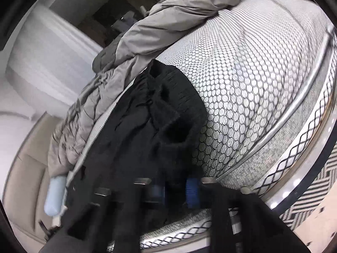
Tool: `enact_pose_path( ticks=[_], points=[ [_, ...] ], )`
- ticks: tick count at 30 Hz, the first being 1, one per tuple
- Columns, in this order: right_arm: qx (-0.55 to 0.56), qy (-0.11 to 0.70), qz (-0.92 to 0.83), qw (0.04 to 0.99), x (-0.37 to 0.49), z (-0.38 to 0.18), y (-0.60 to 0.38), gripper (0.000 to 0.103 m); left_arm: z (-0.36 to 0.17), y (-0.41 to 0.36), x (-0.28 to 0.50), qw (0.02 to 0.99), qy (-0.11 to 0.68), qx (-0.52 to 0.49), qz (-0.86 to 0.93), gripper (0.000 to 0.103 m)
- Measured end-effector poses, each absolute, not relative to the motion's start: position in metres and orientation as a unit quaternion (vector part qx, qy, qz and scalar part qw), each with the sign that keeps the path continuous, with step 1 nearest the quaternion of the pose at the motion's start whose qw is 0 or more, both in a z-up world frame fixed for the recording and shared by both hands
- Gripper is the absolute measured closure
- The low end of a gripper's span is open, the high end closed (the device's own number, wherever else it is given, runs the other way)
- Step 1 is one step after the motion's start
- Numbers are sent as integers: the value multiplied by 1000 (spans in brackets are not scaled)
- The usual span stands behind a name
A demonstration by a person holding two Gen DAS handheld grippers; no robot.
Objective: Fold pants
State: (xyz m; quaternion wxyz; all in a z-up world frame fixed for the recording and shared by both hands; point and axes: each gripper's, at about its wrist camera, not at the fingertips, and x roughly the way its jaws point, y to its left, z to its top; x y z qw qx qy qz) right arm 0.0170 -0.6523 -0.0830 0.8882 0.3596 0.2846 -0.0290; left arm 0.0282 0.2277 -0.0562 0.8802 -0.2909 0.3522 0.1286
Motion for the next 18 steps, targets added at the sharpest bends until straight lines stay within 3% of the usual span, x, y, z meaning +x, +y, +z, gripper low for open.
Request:
enact_pose_path(
  ticks=[10, 18],
  points=[
    [368, 200, -9, 908, 2, -21, -650, 93, -2, 248, 23, 897, 310, -298, 103, 103],
    [321, 183, -40, 928, 119, 44, -643, 93, 50, 239, 150, 914, 311, -228, 122, 103]
  ],
)
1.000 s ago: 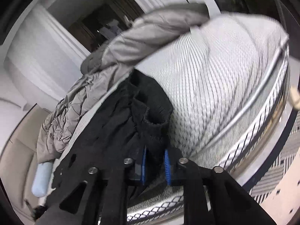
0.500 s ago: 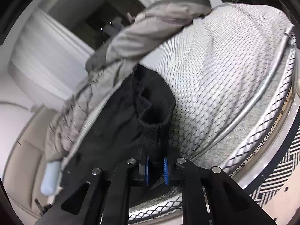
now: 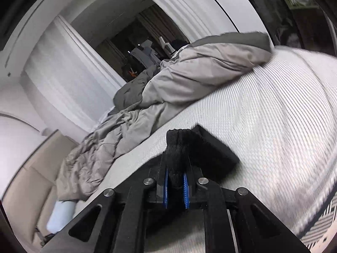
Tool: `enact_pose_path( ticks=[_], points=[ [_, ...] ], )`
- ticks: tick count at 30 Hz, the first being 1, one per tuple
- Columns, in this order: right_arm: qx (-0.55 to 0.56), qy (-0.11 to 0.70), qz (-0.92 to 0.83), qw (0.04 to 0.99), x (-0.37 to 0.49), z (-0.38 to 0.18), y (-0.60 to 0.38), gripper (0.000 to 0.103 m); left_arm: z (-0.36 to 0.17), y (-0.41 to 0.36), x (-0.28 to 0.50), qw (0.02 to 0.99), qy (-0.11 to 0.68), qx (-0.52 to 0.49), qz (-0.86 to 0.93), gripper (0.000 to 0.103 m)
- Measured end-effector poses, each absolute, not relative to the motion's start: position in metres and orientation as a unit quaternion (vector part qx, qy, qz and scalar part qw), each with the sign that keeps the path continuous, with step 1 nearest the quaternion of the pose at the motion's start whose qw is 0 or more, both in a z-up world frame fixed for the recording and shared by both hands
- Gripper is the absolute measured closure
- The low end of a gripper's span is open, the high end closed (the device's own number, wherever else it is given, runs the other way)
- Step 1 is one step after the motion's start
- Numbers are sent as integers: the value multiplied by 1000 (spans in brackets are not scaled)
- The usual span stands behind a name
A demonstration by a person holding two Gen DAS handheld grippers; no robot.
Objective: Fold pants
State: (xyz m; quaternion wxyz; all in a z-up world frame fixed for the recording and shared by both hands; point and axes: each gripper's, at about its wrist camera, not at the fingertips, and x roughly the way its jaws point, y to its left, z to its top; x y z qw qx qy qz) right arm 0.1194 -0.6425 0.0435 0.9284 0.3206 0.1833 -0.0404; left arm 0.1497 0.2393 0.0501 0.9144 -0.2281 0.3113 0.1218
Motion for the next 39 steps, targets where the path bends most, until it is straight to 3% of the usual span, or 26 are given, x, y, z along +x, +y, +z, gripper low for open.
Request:
enact_pose_path(
  ticks=[4, 5, 6, 7, 8, 9, 11, 15, 17, 26, 29, 37, 38, 39],
  points=[
    [298, 208, -66, 929, 202, 48, -640, 89, 46, 233, 226, 915, 319, -205, 139, 90],
    [286, 223, -81, 928, 232, 47, -640, 73, 43, 235, 240, 914, 320, -208, 136, 85],
    [281, 222, -105, 928, 248, 45, -643, 63, 38, 237, 253, 913, 321, -213, 133, 76],
    [271, 213, -133, 929, 266, 44, -646, 43, 34, 238, 264, 910, 331, -212, 129, 69],
    [267, 216, -147, 928, 278, 43, -648, 27, 30, 238, 274, 908, 341, -211, 124, 53],
    [268, 219, -152, 926, 283, 40, -650, 27, 27, 237, 284, 906, 351, -203, 124, 22],
    [277, 229, -147, 922, 293, 35, -651, 27, 25, 235, 290, 906, 348, -186, 155, 4],
    [238, 239, -109, 935, 285, 30, -625, 25, 27, 228, 281, 910, 344, -182, 140, 4],
    [225, 243, -86, 940, 275, 26, -612, 15, 29, 220, 271, 914, 342, -168, 138, 3],
    [229, 264, 15, 937, 208, 29, -548, 11, 10, 171, 195, 902, 354, -231, 89, 6],
    [229, 271, 32, 935, 189, 24, -531, 8, -13, 157, 184, 882, 374, -281, 61, 24],
    [214, 291, 76, 929, 181, -13, -513, 8, -49, 130, 210, 864, 412, -281, 68, 43],
    [211, 289, 72, 931, 183, -14, -515, 8, -53, 130, 212, 863, 412, -285, 67, 49],
    [206, 285, 68, 934, 182, -16, -516, 8, -56, 128, 215, 865, 410, -282, 71, 70]
  ],
)
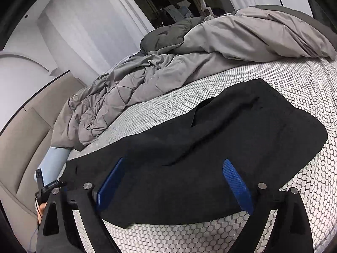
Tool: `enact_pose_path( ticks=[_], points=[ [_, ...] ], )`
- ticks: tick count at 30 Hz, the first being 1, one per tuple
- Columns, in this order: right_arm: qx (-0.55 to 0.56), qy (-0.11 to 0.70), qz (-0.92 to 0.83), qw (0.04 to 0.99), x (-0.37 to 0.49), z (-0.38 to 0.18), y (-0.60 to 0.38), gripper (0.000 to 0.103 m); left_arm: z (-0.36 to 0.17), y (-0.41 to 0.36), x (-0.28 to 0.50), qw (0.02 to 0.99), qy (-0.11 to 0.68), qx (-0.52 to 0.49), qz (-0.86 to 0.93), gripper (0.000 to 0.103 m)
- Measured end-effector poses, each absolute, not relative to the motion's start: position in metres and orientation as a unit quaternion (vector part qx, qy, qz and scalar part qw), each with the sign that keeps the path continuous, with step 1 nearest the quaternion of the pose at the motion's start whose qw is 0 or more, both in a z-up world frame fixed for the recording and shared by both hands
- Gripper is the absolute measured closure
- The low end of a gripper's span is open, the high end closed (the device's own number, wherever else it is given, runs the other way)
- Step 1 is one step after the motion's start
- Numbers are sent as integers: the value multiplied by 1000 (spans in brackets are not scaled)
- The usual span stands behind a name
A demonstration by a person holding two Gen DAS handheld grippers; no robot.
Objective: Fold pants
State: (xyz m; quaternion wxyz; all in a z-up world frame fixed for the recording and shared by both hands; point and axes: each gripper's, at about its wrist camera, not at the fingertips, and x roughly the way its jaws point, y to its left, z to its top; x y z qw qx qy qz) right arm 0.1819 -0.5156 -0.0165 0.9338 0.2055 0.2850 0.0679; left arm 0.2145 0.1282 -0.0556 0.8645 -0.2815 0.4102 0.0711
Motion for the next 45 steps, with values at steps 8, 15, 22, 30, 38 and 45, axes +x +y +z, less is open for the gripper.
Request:
enact_pose_path(
  ticks=[8, 15, 22, 30, 38, 45],
  points=[
    [219, 282, 45, 933, 176, -24, -529, 8, -33, 132, 179, 889, 366, -269, 62, 99],
    [218, 292, 43, 930, 167, -21, -534, 8, -45, 134, 167, 876, 413, -233, 89, 67],
    [249, 307, 31, 918, 151, -27, -556, 8, -49, 167, 149, 860, 400, -306, 85, 37],
    [363, 336, 30, 869, 152, -51, -600, 8, -69, 200, 183, 834, 383, -378, 122, 87],
    [444, 314, -16, 839, 209, -95, -651, 50, -52, 189, 188, 863, 370, -313, 143, 101],
    [383, 309, -5, 870, 172, -69, -649, 86, -27, 178, 126, 884, 361, -262, 136, 101]
  ],
)
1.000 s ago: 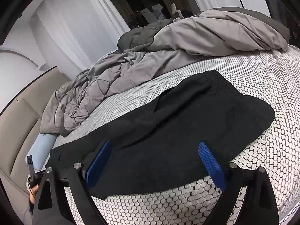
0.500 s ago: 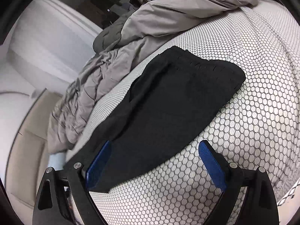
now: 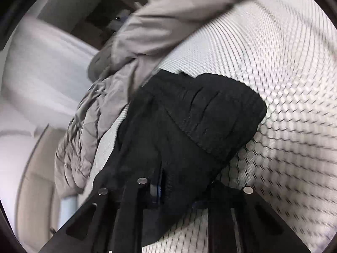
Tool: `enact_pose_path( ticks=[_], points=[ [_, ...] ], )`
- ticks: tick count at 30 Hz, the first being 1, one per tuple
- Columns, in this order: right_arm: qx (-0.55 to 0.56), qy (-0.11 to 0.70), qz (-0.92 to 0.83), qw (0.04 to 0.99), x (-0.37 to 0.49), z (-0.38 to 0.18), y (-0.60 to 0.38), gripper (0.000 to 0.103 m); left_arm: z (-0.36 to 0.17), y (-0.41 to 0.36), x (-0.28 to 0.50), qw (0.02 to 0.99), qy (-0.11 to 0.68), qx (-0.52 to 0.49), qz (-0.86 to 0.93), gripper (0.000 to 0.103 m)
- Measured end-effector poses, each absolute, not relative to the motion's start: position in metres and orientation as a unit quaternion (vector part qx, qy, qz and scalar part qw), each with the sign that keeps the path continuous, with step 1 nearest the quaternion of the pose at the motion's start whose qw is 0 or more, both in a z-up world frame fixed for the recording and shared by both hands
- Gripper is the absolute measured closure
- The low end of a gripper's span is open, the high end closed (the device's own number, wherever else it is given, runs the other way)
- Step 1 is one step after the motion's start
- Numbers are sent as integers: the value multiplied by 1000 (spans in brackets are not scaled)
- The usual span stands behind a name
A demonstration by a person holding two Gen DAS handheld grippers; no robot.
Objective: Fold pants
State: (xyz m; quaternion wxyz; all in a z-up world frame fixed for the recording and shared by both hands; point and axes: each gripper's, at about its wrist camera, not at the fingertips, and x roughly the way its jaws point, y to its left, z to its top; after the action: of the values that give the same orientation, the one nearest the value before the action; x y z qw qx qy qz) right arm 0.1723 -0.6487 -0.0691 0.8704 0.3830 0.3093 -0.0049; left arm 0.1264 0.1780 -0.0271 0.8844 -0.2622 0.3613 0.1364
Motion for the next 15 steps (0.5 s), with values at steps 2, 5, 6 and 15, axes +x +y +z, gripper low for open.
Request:
enact_pose_path(
  ticks=[2, 5, 6, 15],
  points=[
    [371, 318, -7, 872, 149, -65, -643, 86, -24, 184, 100, 883, 359, -269, 136, 101],
    [345, 342, -26, 874, 122, -63, -630, 81, -26, 189, 83, 877, 383, -254, 141, 94],
    [320, 364, -40, 874, 123, -62, -628, 73, -27, 190, 79, 874, 390, -251, 146, 86],
    [233, 298, -116, 919, 86, -8, -640, 10, 26, 194, 33, 918, 296, -208, 161, 1]
  ],
)
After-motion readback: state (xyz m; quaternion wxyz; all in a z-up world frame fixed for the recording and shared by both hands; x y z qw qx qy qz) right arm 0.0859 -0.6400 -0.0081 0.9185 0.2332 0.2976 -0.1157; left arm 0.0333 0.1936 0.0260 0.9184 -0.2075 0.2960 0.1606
